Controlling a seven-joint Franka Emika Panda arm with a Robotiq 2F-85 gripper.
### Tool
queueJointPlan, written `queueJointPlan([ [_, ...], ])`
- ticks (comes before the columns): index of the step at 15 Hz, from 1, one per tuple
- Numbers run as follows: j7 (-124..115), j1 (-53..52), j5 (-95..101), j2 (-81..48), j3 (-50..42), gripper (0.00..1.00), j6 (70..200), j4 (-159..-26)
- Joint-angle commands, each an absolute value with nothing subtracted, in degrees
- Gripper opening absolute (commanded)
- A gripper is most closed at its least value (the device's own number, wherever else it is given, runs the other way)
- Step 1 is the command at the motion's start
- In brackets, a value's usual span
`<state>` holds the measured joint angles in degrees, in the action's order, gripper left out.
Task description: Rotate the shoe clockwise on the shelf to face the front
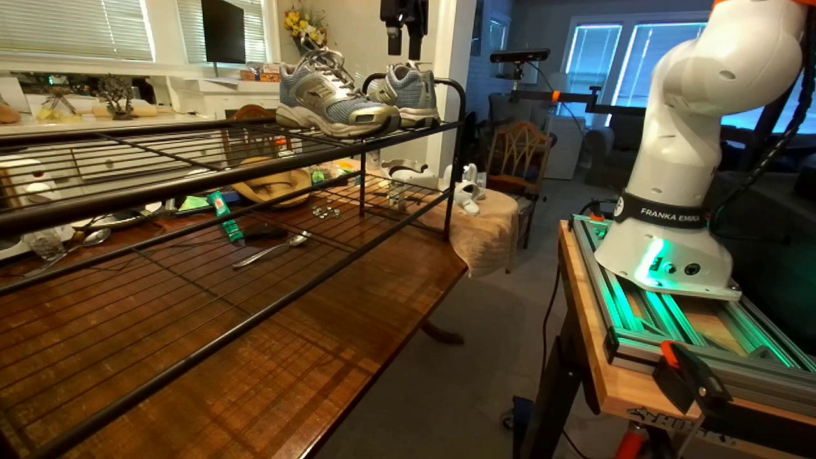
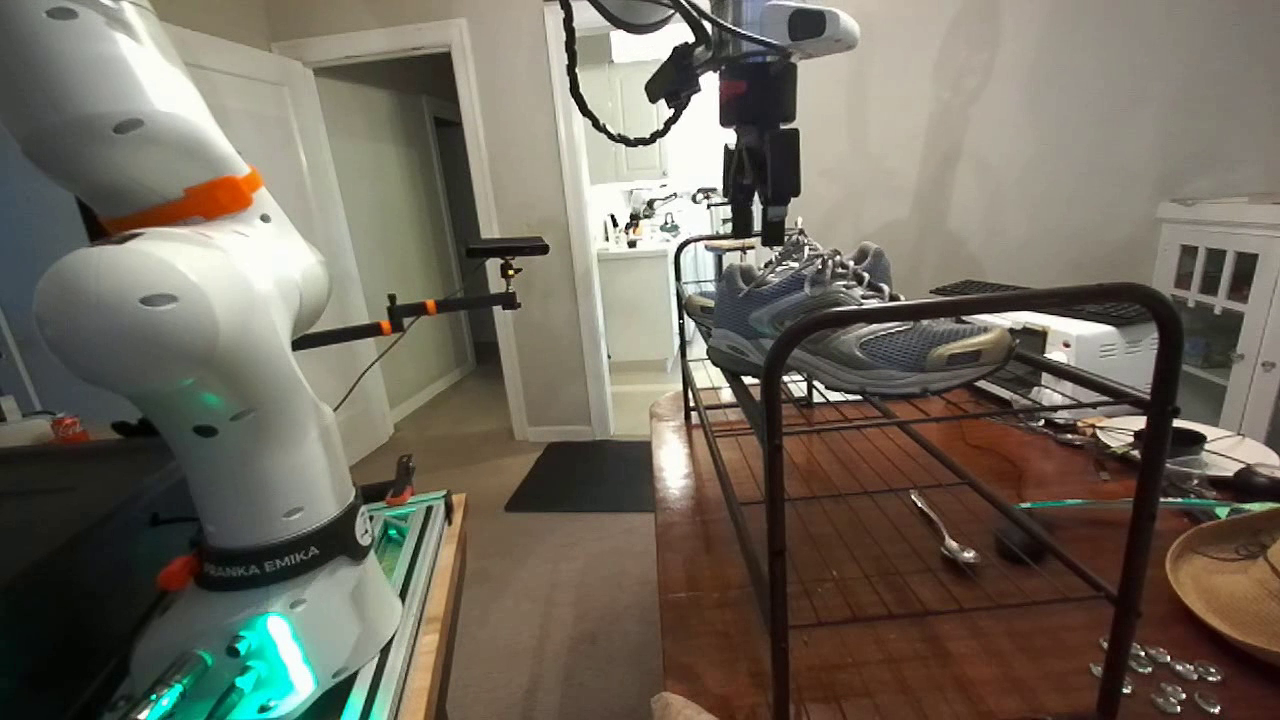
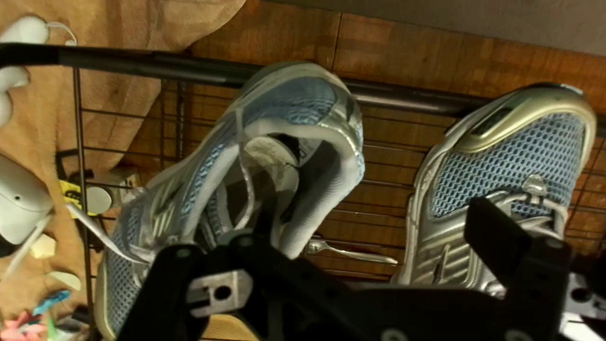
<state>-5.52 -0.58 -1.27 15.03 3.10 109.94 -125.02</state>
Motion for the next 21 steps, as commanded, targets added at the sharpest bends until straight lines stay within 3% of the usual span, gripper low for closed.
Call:
queueJointPlan([
  [1, 5.6, -2.6, -5.3, 15.7, 1.3, 1.0, 109.9, -126.3],
  [12, 31.9, -4.9, -5.8, 17.0, -0.5, 1.0, 110.3, -130.1],
  [14, 36.0, -5.2, -5.3, 17.3, -0.6, 0.74, 110.3, -130.8],
  [21, 43.7, -5.1, -3.4, 18.1, -0.5, 0.19, 111.8, -132.0],
])
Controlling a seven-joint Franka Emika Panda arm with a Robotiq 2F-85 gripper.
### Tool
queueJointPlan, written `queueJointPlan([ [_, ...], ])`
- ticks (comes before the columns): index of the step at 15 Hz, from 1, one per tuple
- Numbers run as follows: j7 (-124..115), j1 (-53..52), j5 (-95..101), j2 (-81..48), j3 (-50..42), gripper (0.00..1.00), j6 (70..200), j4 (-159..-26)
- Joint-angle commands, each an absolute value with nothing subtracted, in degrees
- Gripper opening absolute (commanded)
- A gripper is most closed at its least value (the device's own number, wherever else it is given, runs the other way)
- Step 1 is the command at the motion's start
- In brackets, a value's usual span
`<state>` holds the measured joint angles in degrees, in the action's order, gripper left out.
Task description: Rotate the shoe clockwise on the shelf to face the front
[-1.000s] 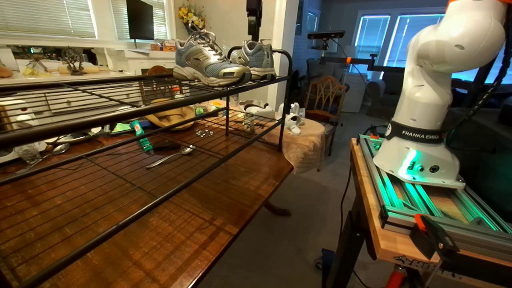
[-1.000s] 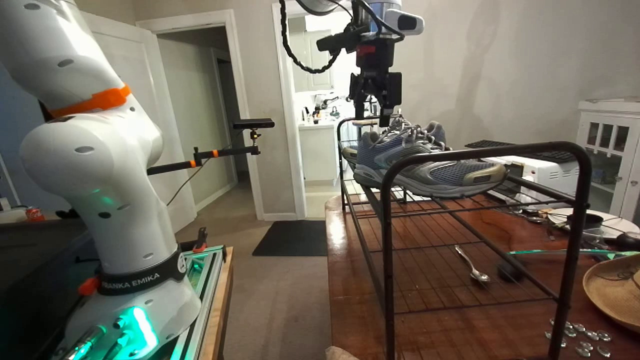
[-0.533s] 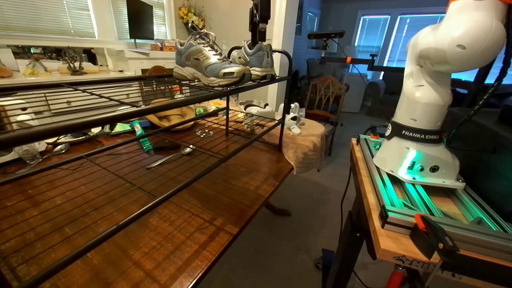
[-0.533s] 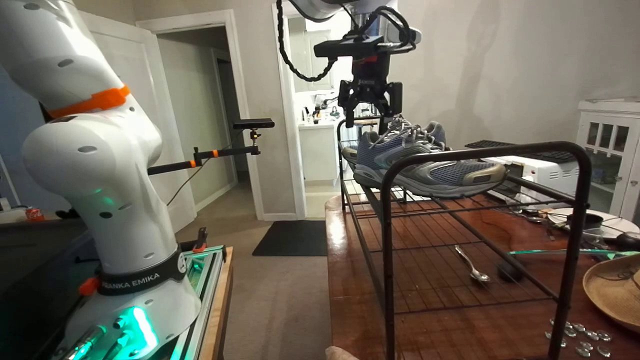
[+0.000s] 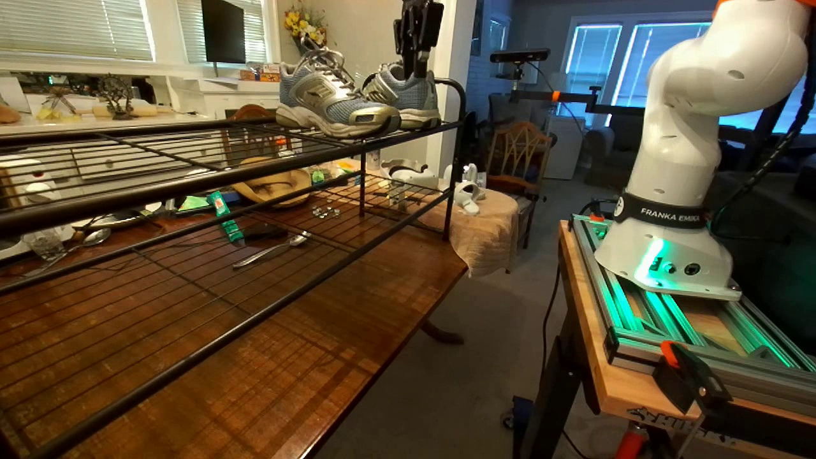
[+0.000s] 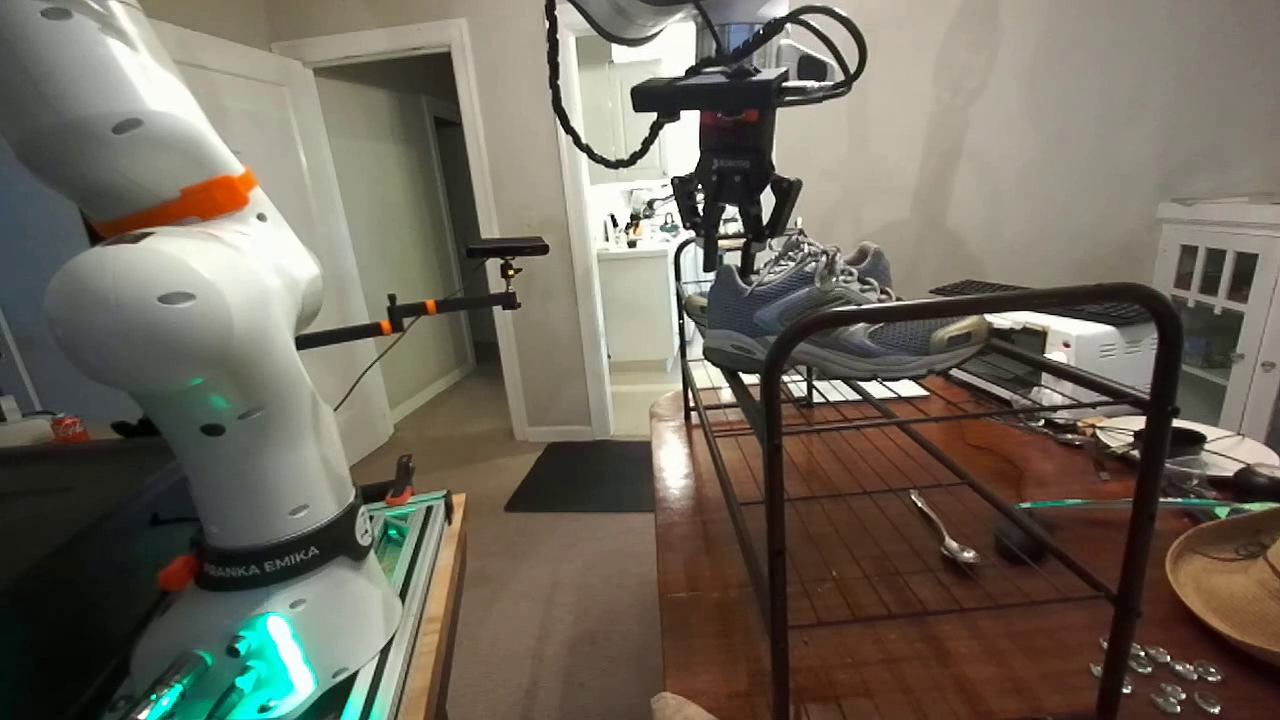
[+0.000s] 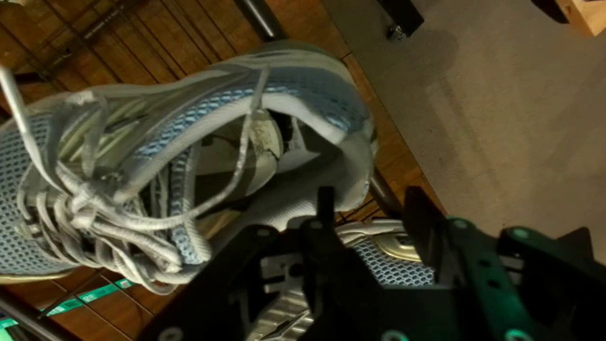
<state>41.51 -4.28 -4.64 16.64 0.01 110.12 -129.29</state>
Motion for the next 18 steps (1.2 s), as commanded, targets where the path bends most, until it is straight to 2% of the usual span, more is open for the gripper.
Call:
queueJointPlan([
  [1, 44.2, -5.1, -3.1, 18.1, -0.4, 0.13, 112.1, -132.1],
  [2, 44.7, -5.1, -2.5, 18.3, -0.4, 0.52, 112.8, -132.3],
  [4, 45.4, -5.0, -1.7, 18.3, -0.4, 0.5, 113.0, -132.5],
  [6, 47.2, -5.1, -1.4, 18.4, -0.8, 0.62, 112.0, -132.4],
  [11, 54.6, -5.0, -1.2, 18.7, -1.9, 1.0, 109.3, -132.6],
  [12, 56.1, -4.9, -0.3, 18.9, -1.9, 0.91, 109.5, -132.9],
  [13, 57.1, -4.8, 0.2, 19.0, -1.9, 0.65, 109.7, -133.1],
  [15, 57.8, -4.7, 1.0, 19.1, -1.8, 0.64, 110.3, -133.6],
  [18, 53.3, -4.5, 1.4, 19.4, -0.9, 0.4, 111.9, -134.4],
])
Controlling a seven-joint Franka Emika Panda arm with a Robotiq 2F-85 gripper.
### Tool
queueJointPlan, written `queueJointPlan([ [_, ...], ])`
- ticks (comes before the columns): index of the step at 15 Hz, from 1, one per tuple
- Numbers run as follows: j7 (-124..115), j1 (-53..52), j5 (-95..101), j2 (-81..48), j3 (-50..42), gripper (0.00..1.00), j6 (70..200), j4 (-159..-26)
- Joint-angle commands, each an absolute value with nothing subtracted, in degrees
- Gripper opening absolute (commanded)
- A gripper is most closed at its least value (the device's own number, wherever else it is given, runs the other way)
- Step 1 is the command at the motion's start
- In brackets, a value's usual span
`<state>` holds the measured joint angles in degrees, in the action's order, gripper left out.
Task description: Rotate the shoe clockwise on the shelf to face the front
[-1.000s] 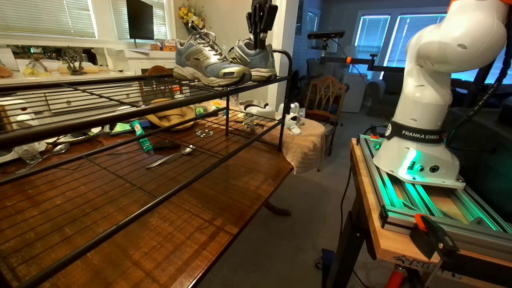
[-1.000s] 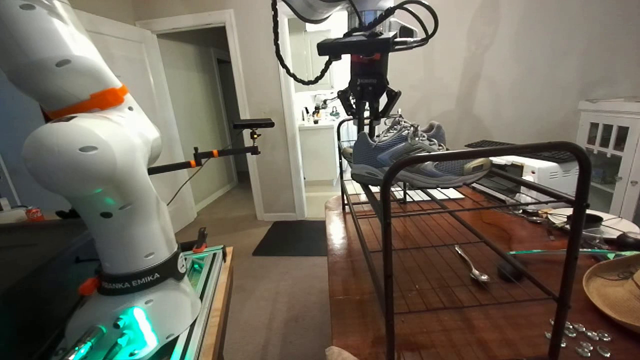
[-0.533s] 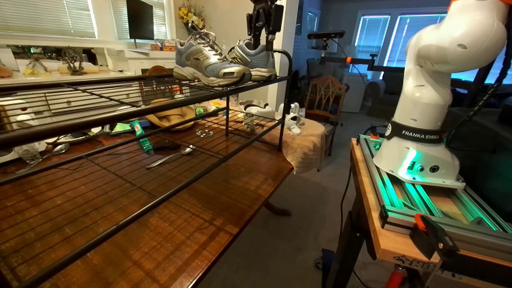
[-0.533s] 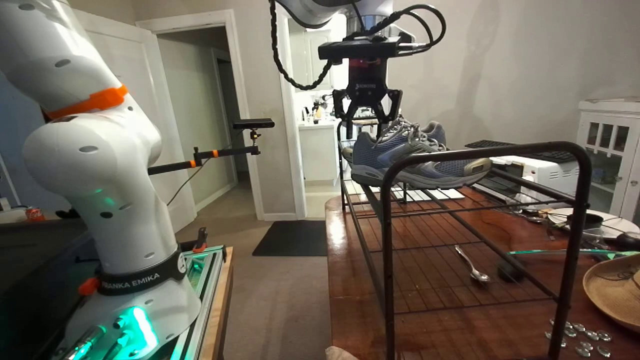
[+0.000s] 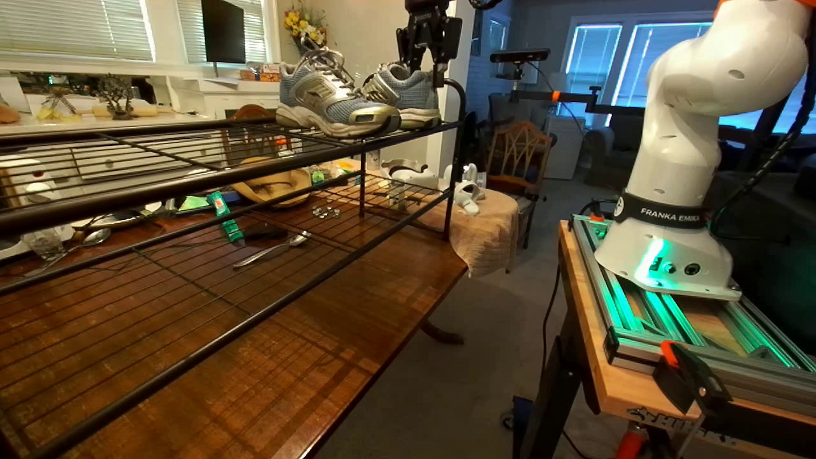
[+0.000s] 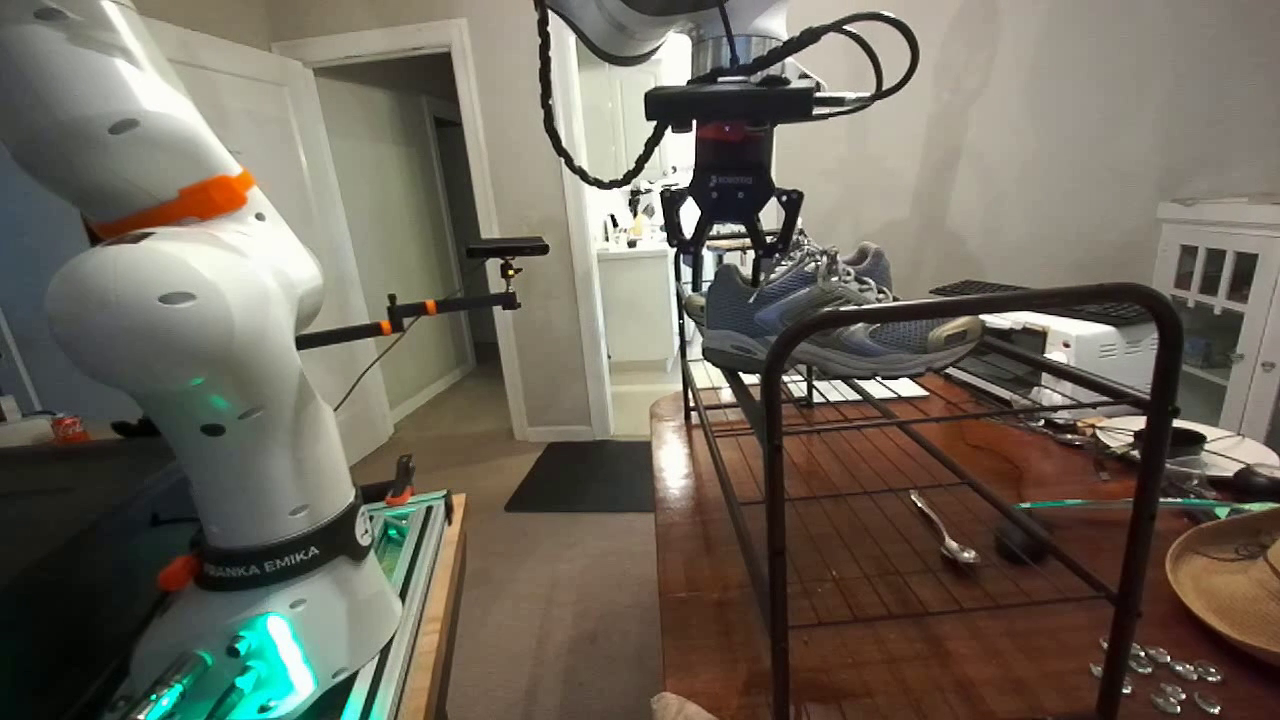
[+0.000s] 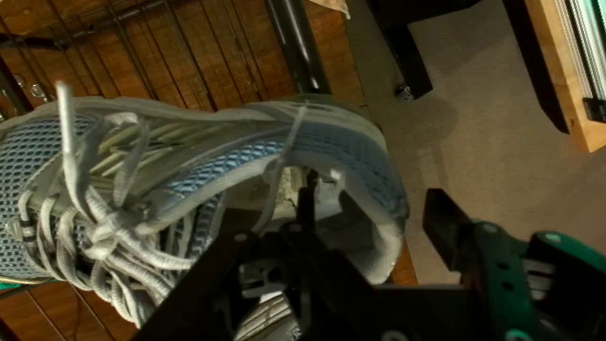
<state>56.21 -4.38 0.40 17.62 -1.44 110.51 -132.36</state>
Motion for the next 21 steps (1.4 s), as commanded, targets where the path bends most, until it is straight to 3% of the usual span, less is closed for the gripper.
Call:
queueJointPlan([
  [1, 51.7, -4.5, 1.4, 19.5, -0.6, 0.31, 111.9, -134.2],
  [5, 41.8, -4.3, 3.7, 19.5, 1.2, 0.02, 112.2, -133.4],
  [12, 20.0, -4.2, 11.1, 17.6, 4.1, 0.03, 110.1, -131.4],
  [21, -2.7, -3.6, 3.9, 13.2, 4.2, 0.03, 109.5, -126.5],
])
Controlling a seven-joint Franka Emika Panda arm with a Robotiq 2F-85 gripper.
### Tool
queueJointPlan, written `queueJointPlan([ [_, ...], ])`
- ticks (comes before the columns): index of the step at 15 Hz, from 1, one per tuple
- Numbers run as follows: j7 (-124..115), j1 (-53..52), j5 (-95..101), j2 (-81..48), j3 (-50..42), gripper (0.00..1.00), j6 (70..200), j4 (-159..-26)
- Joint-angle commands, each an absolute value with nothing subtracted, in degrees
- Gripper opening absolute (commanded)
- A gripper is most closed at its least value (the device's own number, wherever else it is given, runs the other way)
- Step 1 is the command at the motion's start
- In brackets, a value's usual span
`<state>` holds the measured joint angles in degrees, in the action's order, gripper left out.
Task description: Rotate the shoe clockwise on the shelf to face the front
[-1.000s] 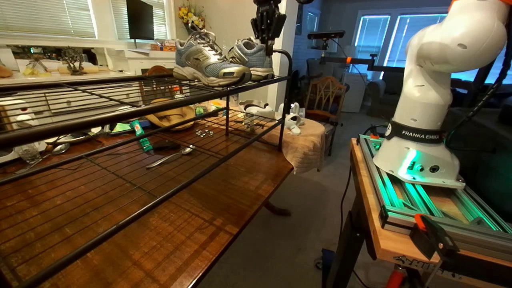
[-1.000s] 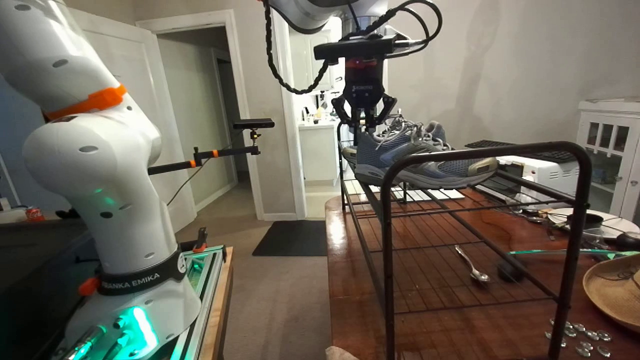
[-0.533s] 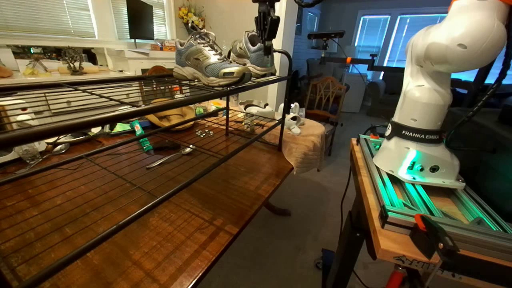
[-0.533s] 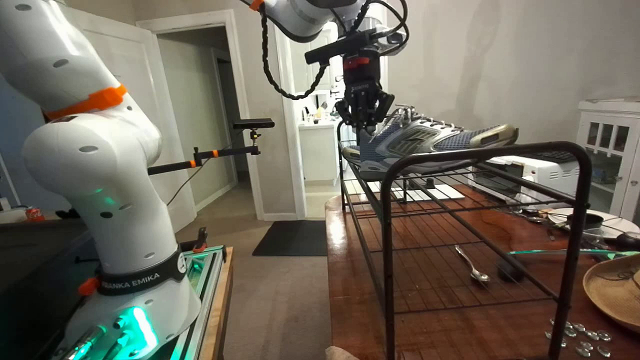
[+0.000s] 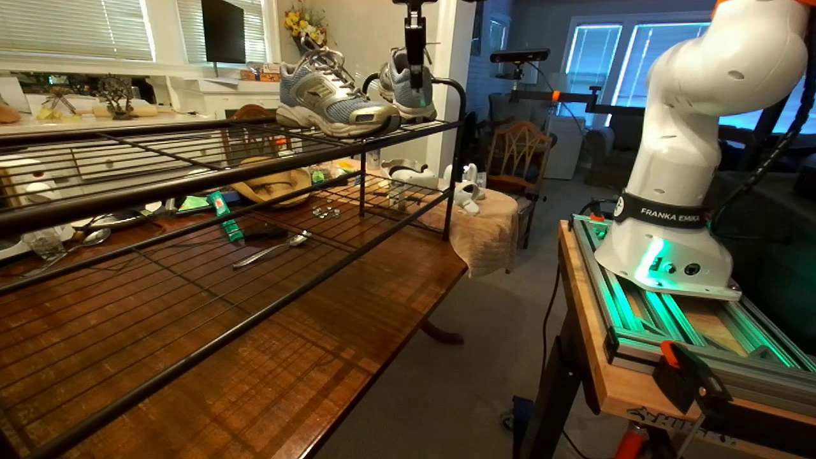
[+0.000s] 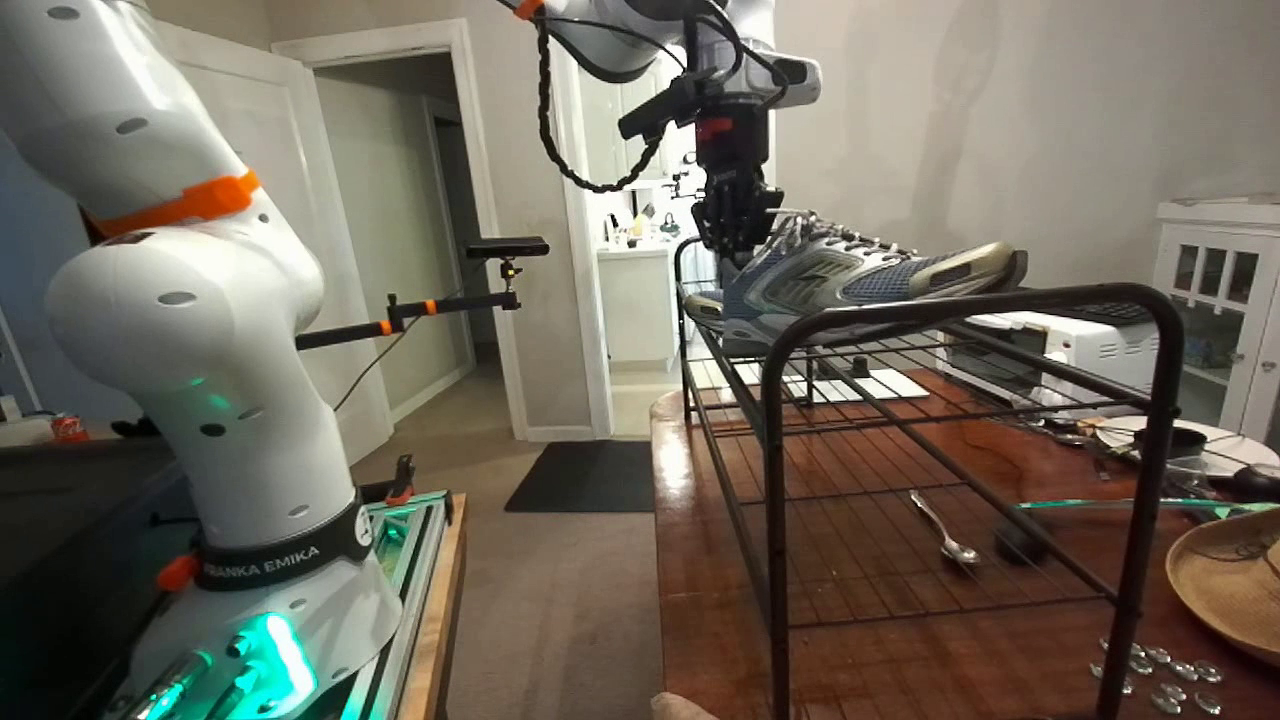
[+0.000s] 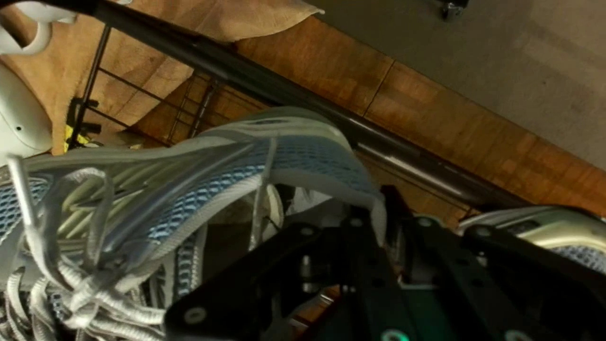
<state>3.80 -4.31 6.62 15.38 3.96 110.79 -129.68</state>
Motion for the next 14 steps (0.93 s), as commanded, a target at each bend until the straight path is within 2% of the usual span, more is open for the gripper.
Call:
queueJointPlan([
  [1, -5.0, -3.5, 3.0, 12.7, 4.2, 0.03, 109.8, -125.7],
  [8, -24.5, -1.9, 4.7, 10.4, 5.2, 0.03, 111.0, -121.6],
  [14, -35.2, -1.3, 3.3, 12.2, 5.4, 0.03, 114.6, -123.4],
])
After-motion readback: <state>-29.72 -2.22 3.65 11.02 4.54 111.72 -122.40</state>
